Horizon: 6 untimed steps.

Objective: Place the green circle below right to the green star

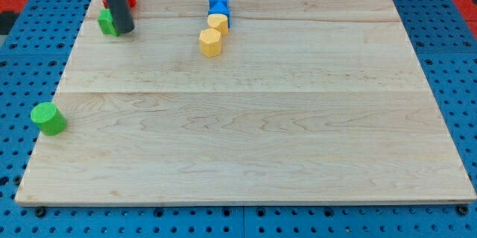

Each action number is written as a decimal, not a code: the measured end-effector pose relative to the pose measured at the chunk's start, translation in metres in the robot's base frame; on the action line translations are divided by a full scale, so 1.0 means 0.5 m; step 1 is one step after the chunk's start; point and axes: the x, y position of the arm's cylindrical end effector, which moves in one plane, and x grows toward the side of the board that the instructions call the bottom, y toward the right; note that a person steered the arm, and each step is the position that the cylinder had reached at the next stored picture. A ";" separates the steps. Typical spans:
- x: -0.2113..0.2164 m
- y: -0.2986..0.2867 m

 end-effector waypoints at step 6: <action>0.425 -0.154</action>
